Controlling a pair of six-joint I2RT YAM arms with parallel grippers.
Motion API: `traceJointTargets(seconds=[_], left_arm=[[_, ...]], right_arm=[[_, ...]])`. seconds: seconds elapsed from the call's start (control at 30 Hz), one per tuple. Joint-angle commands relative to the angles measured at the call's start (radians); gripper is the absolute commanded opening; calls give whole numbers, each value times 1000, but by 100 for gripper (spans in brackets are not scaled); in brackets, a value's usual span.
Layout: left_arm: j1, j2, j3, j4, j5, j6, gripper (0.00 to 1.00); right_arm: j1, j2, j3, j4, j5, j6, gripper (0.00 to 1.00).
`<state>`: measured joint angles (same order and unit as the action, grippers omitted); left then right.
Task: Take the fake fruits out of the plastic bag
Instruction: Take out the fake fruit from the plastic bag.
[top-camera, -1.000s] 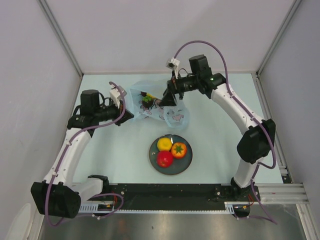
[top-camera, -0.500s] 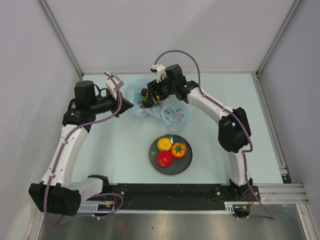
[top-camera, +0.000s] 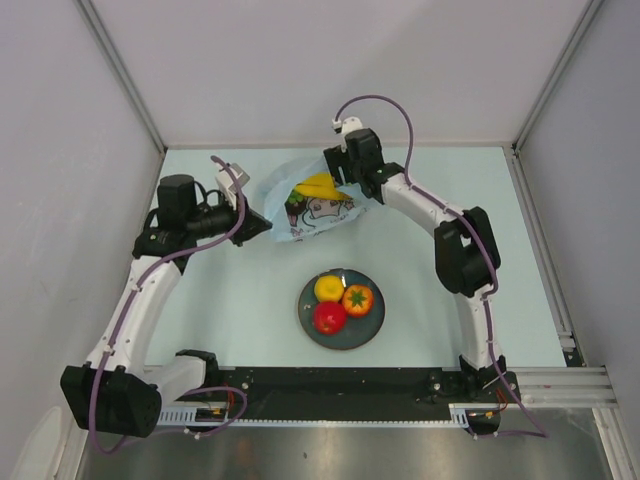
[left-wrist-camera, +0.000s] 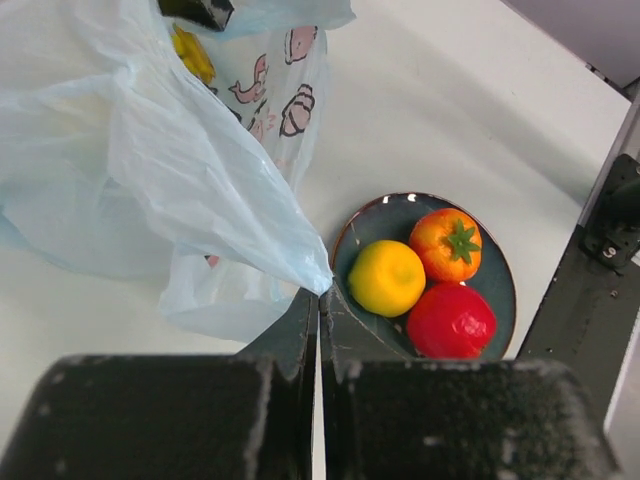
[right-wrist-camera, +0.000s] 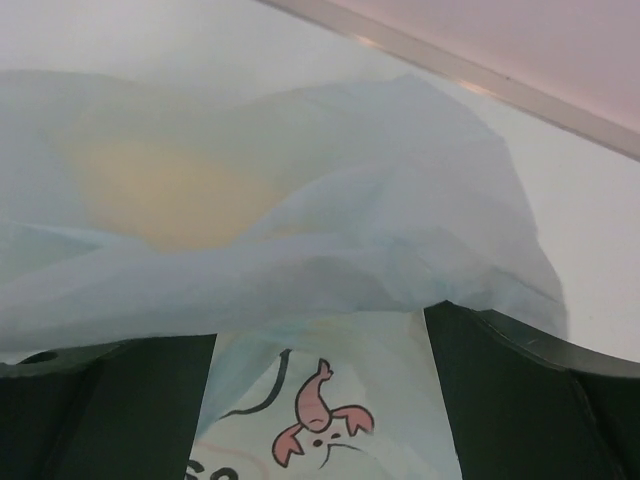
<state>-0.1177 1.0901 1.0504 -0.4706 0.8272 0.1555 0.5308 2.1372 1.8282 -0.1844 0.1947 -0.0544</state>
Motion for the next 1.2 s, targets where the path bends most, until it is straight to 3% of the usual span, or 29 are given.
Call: traceJointTargets(seconds=[0.0, 0.67, 0.83, 1.0, 1.17], left_arm=[[-3, -15, -23, 67, 56, -54, 0], [-2, -19, -39, 72, 38, -47, 0], [-2, -22, -43, 75, 38, -50, 0], [-2, -13, -38, 93, 39, -65, 0], [-2, 2, -44, 127, 32, -100, 0]], right_arm=[[50, -33, -47, 40, 32, -58, 85], [57, 90, -18, 53, 175, -64, 69], [47, 57, -26, 48, 129, -59, 16], [52, -45, -33, -32, -79, -64, 5], [43, -187, -118, -90, -173, -47, 3]])
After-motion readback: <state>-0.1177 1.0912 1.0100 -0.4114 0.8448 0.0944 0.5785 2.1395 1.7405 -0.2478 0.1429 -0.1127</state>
